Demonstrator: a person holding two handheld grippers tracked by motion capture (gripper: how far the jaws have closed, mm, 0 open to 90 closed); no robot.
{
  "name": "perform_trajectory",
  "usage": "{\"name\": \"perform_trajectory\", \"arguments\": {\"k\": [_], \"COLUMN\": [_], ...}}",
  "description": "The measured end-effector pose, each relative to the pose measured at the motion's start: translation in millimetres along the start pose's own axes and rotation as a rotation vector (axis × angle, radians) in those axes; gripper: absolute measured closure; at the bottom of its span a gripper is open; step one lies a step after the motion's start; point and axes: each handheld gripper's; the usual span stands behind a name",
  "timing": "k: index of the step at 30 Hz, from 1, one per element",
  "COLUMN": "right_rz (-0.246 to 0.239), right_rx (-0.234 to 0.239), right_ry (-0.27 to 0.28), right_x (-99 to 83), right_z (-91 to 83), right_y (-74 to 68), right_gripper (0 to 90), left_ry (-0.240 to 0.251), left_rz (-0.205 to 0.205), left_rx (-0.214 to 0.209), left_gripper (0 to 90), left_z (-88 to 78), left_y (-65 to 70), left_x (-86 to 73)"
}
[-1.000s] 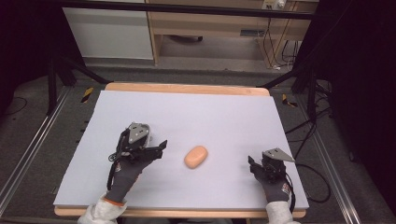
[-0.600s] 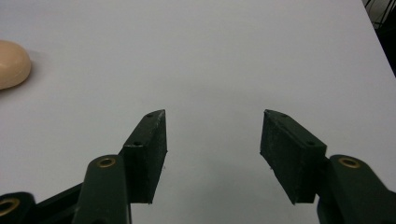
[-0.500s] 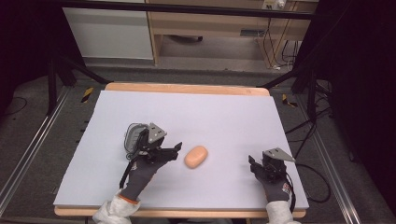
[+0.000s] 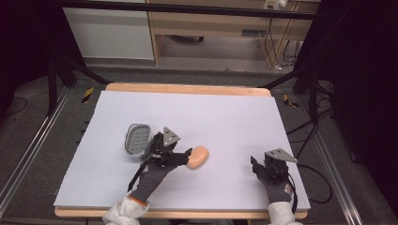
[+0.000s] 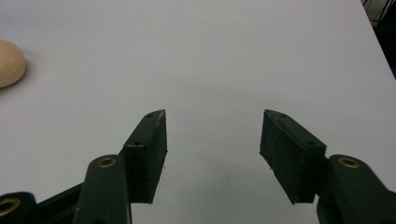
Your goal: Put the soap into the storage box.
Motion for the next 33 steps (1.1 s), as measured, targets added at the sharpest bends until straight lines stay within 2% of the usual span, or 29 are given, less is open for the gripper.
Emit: {"name": "perform_trajectory", "arguments": {"k": [2,8,12,16,28,33], "right_rz": [0.002,0.001,0.002,0.001,-0.005,-0.006], "right_rx": [-0.001,0.000,0.001,0.001,0.008,0.012], "right_ry": [0.001,0.001,-0.002,-0.002,-0.010,-0.011], "right_x": [-0.2,-0.3,-0.6,-0.6,-1.2,-1.5], "right_z": [-0.3,-0.5,-0.1,-0.4,1.2,1.6], "right_y": [0.5,0.6,0.9,0.8,-0.2,-0.3], "right_gripper": [41.1,41.0,41.1,41.1,41.3,41.4], "left_ry": [-0.013,-0.043,-0.068,-0.077,-0.140,-0.167], "left_rz": [0.014,0.021,0.045,0.050,0.104,0.103], "left_rx": [-0.003,-0.015,-0.018,-0.024,-0.034,-0.039], "left_gripper": [20.2,20.1,19.9,19.8,20.3,20.0], "left_z": [4.6,14.1,19.4,23.3,44.3,54.0], "left_y": [4.4,11.3,16.5,19.7,31.9,34.8], "left_x": [-1.9,-6.5,-7.9,-8.5,-10.9,-11.8]}}
Point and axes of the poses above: each handheld gripper's, and its own axes: z roughly forward along the jaws, x roughly out of its top, y roughly to its right, and after that the axes turned 5 degrees about y, right-handed
